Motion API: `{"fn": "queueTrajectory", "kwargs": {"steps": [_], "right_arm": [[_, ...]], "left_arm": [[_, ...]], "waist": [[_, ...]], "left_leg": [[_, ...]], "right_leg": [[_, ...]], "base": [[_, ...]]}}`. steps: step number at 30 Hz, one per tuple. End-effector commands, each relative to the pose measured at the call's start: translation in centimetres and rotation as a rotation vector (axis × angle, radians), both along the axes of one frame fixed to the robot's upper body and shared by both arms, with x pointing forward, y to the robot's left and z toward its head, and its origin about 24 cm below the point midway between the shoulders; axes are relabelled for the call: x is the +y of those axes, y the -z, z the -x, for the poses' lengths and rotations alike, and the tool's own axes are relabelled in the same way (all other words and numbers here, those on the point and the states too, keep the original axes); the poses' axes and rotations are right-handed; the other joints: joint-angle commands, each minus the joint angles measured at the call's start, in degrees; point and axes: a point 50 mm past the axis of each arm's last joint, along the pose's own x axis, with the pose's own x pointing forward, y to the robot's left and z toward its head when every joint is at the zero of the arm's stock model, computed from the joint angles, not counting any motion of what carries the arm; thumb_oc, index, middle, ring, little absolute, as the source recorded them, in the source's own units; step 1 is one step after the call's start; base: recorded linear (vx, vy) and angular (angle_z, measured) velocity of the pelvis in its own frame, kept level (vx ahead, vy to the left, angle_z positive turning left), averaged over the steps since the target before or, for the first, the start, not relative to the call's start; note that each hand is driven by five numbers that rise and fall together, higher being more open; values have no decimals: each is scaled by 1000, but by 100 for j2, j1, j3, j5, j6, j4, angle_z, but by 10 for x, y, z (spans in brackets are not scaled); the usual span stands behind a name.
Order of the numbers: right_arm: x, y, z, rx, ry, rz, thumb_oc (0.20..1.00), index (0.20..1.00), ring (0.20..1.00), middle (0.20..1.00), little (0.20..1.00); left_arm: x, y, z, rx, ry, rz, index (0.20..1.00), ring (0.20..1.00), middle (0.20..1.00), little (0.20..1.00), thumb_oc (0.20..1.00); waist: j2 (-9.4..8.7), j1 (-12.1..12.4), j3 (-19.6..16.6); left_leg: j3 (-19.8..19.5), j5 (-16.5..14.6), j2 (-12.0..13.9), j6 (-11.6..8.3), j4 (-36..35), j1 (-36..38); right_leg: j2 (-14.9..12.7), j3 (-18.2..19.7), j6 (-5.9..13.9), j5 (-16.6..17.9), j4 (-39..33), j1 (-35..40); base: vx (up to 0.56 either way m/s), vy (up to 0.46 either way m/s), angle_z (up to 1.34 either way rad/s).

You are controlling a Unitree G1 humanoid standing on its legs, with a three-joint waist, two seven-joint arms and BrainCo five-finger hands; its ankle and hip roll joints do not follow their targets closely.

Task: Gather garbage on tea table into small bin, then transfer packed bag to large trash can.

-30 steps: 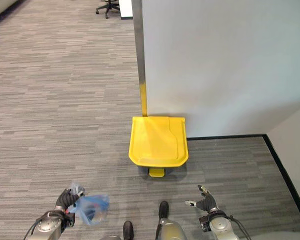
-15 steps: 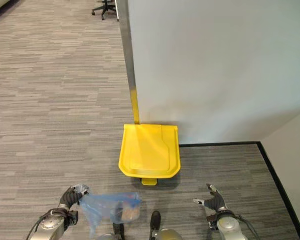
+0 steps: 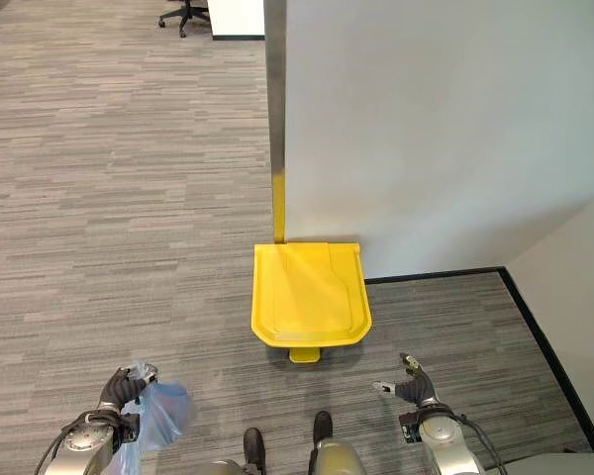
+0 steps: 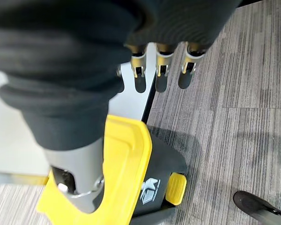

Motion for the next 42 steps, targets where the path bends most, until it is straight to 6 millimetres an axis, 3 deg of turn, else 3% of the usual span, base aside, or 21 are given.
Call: {"fn": "queueTrajectory", "kwargs": {"steps": [1, 3, 4, 5, 6, 8, 14, 19, 26, 27, 31, 37, 38, 39, 40, 42], "right_arm": [[-6, -12, -15, -69, 21, 7, 1000, 1000, 1000, 1000, 1000], [-9, -12, -14, -69, 33, 16, 1000, 1000, 1000, 1000, 1000], [-16, -12, -10, -62, 64, 23, 1000, 1000, 1000, 1000, 1000], [-28, -8, 1, -42, 115, 30, 1000, 1000, 1000, 1000, 1000], [-37, -7, 9, -31, 156, 28, 1000, 1000, 1000, 1000, 1000], [-47, -8, 15, -46, 228, 8, 1000, 1000, 1000, 1000, 1000], [-67, -19, 16, -137, 375, -23, 1000, 1000, 1000, 1000, 1000], [-63, -20, 12, -159, 385, -52, 1000, 1000, 1000, 1000, 1000], [-29, -7, -2, -67, 184, -56, 1000, 1000, 1000, 1000, 1000], [-10, -10, -18, -71, 54, -48, 1000, 1000, 1000, 1000, 1000], [12, -19, -37, -113, -45, -65, 1000, 1000, 1000, 1000, 1000], [56, -71, -93, -335, -229, -102, 1000, 1000, 1000, 1000, 1000], [67, -90, -111, -398, -275, -98, 1000, 1000, 1000, 1000, 1000], [68, -90, -112, -399, -276, -98, 1000, 1000, 1000, 1000, 1000], [79, -110, -129, -456, -325, -86, 1000, 1000, 1000, 1000, 1000], [85, -128, -143, -500, -354, -68, 1000, 1000, 1000, 1000, 1000]], "left_arm": [[14, -21, -7, -112, -9, -37, 200, 200, 200, 200, 200], [12, -22, -10, -118, -8, -34, 200, 200, 200, 200, 200], [10, -25, -15, -140, 4, -31, 200, 200, 200, 200, 200], [5, -27, -20, -151, 31, -29, 200, 200, 200, 200, 200], [3, -27, -23, -154, 41, -24, 200, 200, 200, 200, 200], [1, -25, -22, -155, 28, -8, 200, 200, 200, 200, 200], [4, -24, -23, -160, 3, 7, 200, 200, 200, 200, 200], [2, -23, -21, -157, 5, 15, 200, 200, 200, 200, 200], [-8, -16, -19, -116, 79, 12, 200, 200, 200, 200, 200], [-13, -18, -24, -118, 121, 1, 200, 200, 200, 200, 200], [-18, -20, -29, -129, 152, -5, 200, 200, 200, 200, 200], [-31, -35, -50, -204, 212, -2, 200, 200, 200, 200, 200], [-38, -43, -61, -244, 240, 8, 200, 200, 200, 200, 200], [-38, -43, -61, -245, 239, 8, 200, 200, 200, 200, 200], [-46, -53, -73, -291, 268, 20, 200, 200, 200, 200, 200], [-58, -61, -84, -330, 310, 41, 200, 200, 200, 200, 200]], "waist": [[-113, -62, 1], [-113, -160, 63], [-130, -266, 66], [-141, -407, -35], [-130, -485, -123], [-52, -641, -164], [129, -843, -263], [134, -831, -286], [154, -736, -316], [175, -638, -299], [199, -533, -284], [229, -295, -218], [211, -246, -187], [210, -246, -183], [171, -192, -132], [133, -163, -71]], "left_leg": [[-436, -1157, -145, -289, 597, 468], [-573, -1279, -236, -286, 693, 553], [-768, -1438, -364, -287, 810, 627], [-1096, -1646, -481, -324, 891, 745], [-1227, -1777, -493, -419, 998, 811], [-1295, -1909, -339, -507, 1302, 729], [-1205, -1732, -116, -613, 1065, 770], [-1045, -1805, -161, -547, 862, 806], [-1030, -1850, -253, -442, 708, 920], [-1069, -1869, -270, -416, 712, 932], [-1106, -1886, -281, -400, 724, 919], [-1139, -1919, -282, -404, 841, 743], [-1121, -1928, -295, -408, 915, 656], [-1119, -1932, -295, -408, 922, 651], [-1098, -1943, -312, -412, 1006, 563], [-1074, -1954, -318, -413, 1089, 488]], "right_leg": [[284, -293, -31, 708, -2037, 251], [373, -404, 20, 730, -2326, 103], [496, -270, 46, 789, -2515, 11], [614, 244, -68, 911, -2649, 95], [594, 444, -124, 1004, -2618, 122], [564, 454, -199, 1043, -2350, 59], [689, 310, -230, 973, -2264, -64], [766, 414, -144, 1076, -2325, -158], [724, 504, -117, 1211, -2466, -161], [702, 472, -150, 1204, -2504, -142], [671, 419, -166, 1205, -2541, -133], [631, 317, -194, 1218, -2584, -215], [621, 312, -191, 1230, -2579, -252], [622, 313, -191, 1230, -2577, -255], [603, 289, -181, 1253, -2579, -291], [593, 293, -178, 1274, -2580, -319]], "base": [[269, 84, 15], [261, 38, 26], [474, -31, 41], [566, -82, 46], [444, -99, 98], [311, -131, 116], [99, -35, 42], [-12, 30, -25], [-3, 5, -5], [13, -26, -6], [22, -30, 3], [2, -43, 7], [-19, -33, 6], [-38, -57, 3], [-38, -43, 1], [-60, -45, 0]]}}
